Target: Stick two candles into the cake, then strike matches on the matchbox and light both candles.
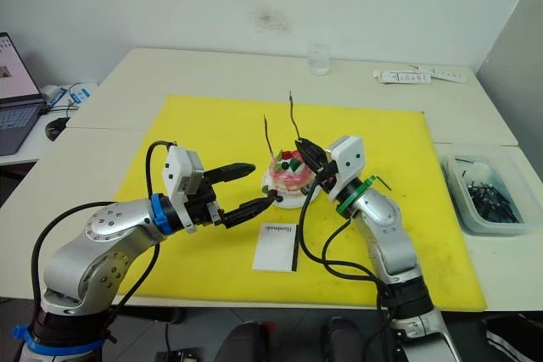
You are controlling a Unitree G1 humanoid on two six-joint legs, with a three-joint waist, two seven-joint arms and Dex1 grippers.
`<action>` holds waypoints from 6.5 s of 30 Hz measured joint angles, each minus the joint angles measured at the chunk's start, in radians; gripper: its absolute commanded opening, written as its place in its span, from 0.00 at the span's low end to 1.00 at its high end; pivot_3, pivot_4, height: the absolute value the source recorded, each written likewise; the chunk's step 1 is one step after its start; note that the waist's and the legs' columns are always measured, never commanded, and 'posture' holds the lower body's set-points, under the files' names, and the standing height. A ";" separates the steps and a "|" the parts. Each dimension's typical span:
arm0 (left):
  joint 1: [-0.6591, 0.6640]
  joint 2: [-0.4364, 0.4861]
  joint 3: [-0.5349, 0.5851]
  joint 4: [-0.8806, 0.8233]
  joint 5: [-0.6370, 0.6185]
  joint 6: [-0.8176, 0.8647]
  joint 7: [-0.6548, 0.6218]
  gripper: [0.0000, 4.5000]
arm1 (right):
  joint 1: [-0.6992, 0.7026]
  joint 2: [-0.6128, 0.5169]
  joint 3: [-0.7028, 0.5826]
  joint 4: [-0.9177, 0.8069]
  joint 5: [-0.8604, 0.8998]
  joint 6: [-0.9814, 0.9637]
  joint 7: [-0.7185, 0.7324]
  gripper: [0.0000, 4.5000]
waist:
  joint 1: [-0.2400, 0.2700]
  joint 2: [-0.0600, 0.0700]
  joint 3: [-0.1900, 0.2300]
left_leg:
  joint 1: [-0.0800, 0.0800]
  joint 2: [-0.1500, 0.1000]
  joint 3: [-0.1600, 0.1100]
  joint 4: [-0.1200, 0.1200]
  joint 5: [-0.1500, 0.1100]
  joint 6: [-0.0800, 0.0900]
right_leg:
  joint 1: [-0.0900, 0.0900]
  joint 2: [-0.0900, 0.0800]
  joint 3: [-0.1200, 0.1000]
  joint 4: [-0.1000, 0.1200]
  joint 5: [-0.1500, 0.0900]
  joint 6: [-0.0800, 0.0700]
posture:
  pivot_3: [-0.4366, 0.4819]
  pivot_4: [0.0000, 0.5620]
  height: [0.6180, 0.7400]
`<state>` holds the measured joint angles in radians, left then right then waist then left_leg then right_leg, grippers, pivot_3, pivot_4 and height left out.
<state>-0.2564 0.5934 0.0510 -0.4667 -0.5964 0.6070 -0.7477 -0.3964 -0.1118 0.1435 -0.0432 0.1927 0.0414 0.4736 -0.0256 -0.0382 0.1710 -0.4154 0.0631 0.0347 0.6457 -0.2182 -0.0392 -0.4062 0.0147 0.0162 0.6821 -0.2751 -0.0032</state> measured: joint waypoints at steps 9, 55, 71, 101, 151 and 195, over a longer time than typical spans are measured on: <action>-0.008 0.001 0.000 0.000 -0.013 0.016 0.013 1.00 | 0.013 0.012 0.000 0.028 -0.015 -0.056 -0.001 0.01 | 0.000 0.000 0.000 | 0.000 0.001 0.000 0.000 0.000 0.000 | 0.000 0.000 0.000 0.000 0.000 0.000 | 0.48 0.27 1.00; -0.027 0.003 -0.006 0.000 -0.016 0.018 -0.021 1.00 | 0.143 0.084 0.006 0.053 -0.053 -0.126 -0.064 0.01 | -0.001 0.000 0.000 | 0.000 0.001 0.000 0.000 0.000 0.000 | 0.000 0.000 0.000 0.000 -0.001 0.001 | 0.48 0.27 1.00; -0.014 0.002 -0.017 0.000 -0.015 0.016 -0.027 1.00 | 0.147 0.090 0.014 0.061 -0.069 -0.123 -0.096 0.22 | -0.001 0.000 0.000 | 0.001 0.001 0.000 0.000 0.000 0.000 | 0.000 0.000 0.000 0.000 -0.001 0.001 | 0.48 0.27 1.00; -0.048 0.284 0.099 0.193 -0.441 0.816 -0.091 1.00 | 0.219 -0.492 -0.114 -0.539 0.159 0.595 0.115 0.79 | -0.001 0.001 0.001 | 0.000 0.000 -0.001 -0.001 0.000 0.000 | -0.001 -0.001 -0.001 0.000 -0.003 0.003 | 0.48 0.27 1.00; -0.091 0.070 0.119 0.264 -0.609 1.003 0.138 1.00 | -0.015 -0.543 0.320 -0.474 0.123 0.854 0.359 0.01 | 0.014 0.000 0.001 | 0.000 0.000 -0.002 0.000 0.000 0.000 | 0.000 -0.003 -0.001 -0.001 -0.002 0.003 | 0.48 0.27 1.00; -0.072 -0.014 0.086 0.242 -0.555 0.996 0.219 1.00 | -0.058 -0.479 0.371 -0.412 0.172 0.872 0.429 0.01 | 0.022 0.000 0.000 | 0.000 -0.002 -0.001 0.001 0.000 0.000 | 0.001 -0.004 0.000 -0.001 -0.002 0.003 | 0.48 0.27 1.00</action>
<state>-0.3284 0.5795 0.1373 -0.2250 -1.1516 1.6031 -0.5291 -0.4542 -0.5904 0.5149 -0.4551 0.3644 0.9135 0.9021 -0.0032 -0.0383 0.1714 -0.4153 0.0608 0.0339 0.6462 -0.2182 -0.0390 -0.4056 0.0103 0.0159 0.6810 -0.2775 0.0002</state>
